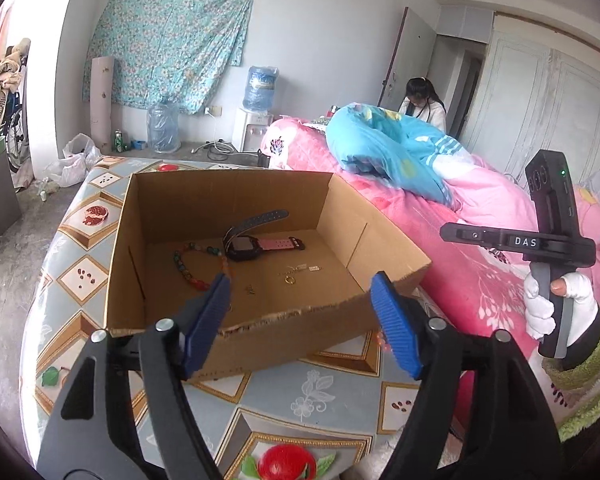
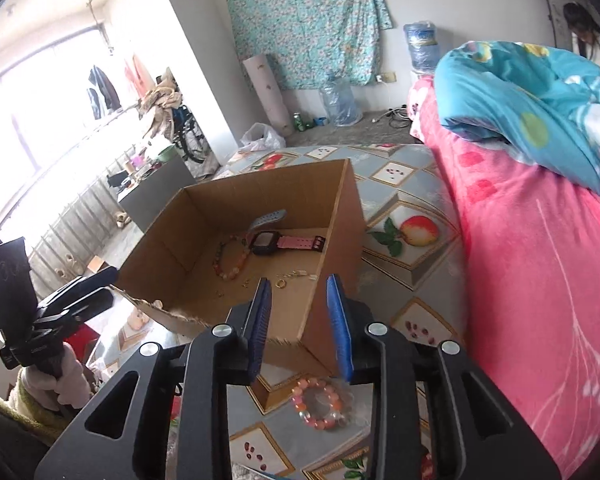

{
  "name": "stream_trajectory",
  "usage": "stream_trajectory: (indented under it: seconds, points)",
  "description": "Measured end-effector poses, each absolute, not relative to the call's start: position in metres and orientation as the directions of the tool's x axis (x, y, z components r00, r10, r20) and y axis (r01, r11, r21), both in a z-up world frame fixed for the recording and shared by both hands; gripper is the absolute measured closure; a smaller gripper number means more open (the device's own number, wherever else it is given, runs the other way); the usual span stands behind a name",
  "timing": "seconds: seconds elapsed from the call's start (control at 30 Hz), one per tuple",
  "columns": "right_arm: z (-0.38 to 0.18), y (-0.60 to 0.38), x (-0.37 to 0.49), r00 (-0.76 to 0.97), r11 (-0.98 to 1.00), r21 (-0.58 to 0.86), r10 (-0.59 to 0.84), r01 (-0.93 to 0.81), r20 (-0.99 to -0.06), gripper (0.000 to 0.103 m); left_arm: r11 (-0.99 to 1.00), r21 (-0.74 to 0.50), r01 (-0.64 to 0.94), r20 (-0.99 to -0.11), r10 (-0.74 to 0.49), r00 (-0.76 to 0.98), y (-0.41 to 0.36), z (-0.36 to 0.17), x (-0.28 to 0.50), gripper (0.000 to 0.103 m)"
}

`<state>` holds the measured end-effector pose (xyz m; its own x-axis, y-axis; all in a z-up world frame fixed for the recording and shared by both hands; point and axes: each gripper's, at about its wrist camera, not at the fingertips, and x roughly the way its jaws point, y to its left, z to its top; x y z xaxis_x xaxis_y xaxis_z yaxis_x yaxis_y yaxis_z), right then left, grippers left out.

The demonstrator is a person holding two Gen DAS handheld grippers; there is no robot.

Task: Organize jewelry
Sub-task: 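Move the open right gripper down to the pink bead bracelet, then close the right gripper on the pink bead bracelet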

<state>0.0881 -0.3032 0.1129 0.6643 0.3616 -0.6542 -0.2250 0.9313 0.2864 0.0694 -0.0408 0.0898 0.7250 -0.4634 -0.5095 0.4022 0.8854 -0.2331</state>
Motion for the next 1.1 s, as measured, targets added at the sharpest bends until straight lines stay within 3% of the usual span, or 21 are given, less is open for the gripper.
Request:
stream_trajectory:
  seconds: [0.13, 0.3, 0.4, 0.57, 0.63, 0.8, 1.1]
  points:
    - [0.076, -0.302, 0.076, 0.620, 0.966, 0.204, 0.259, -0.160, -0.741, 0.071, 0.897, -0.225, 0.379, -0.591, -0.435, 0.679, -0.046, 0.072, 0.056, 0.022]
    - [0.033, -0.293, 0.077, 0.547, 0.972, 0.186, 0.236, -0.146, -0.803, 0.071, 0.960, -0.116, 0.253, -0.787, -0.245, 0.567, -0.061, 0.019, 0.068, 0.020]
    - [0.020, -0.287, 0.083, 0.527, 0.974, 0.165, 0.223, -0.154, -0.820, 0.071, 0.977, -0.070, 0.203, -0.850, -0.165, 0.500, -0.062, -0.009, 0.076, 0.020]
    - [0.008, -0.277, 0.088, 0.505, 0.974, 0.137, 0.211, -0.180, -0.837, 0.073, 0.985, -0.052, 0.162, -0.863, -0.126, 0.489, -0.055, -0.019, 0.079, 0.020]
    - [0.005, -0.272, 0.088, 0.491, 0.973, 0.129, 0.208, -0.190, -0.846, 0.082, 0.988, -0.039, 0.153, -0.867, -0.109, 0.486, -0.054, -0.021, 0.080, 0.020]
    - [0.003, -0.262, 0.086, 0.478, 0.964, 0.143, 0.236, -0.223, -0.846, 0.090, 0.991, -0.053, 0.125, -0.879, -0.105, 0.465, -0.046, -0.028, 0.082, 0.020]
    - [0.003, -0.222, 0.082, 0.434, 0.934, 0.181, 0.307, -0.309, -0.847, 0.091, 0.992, -0.072, 0.102, -0.874, -0.112, 0.473, -0.020, -0.028, 0.080, 0.020]
